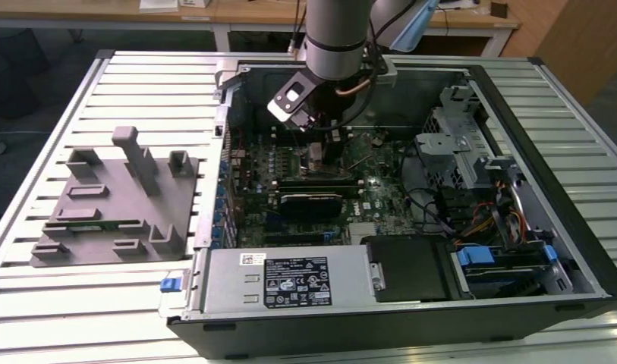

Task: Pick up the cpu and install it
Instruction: 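Place the cpu into insertion slot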

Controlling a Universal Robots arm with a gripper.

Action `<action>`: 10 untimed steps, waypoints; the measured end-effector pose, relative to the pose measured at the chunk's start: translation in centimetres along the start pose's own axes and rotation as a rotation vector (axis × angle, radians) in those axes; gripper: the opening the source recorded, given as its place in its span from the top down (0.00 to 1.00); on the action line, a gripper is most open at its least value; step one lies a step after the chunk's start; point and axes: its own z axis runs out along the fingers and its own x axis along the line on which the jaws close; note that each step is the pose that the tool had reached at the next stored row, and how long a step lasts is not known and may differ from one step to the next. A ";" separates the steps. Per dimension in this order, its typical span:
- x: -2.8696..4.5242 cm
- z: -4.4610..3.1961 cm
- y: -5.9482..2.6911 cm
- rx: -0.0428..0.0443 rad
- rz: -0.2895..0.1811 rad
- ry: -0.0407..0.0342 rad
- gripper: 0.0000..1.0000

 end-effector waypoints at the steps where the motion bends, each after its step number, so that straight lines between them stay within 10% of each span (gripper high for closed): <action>1: 0.00 0.04 0.00 0.0000 0.000 0.0001 0.46; 10: -0.01 0.36 -0.01 -0.0001 0.000 0.0001 0.46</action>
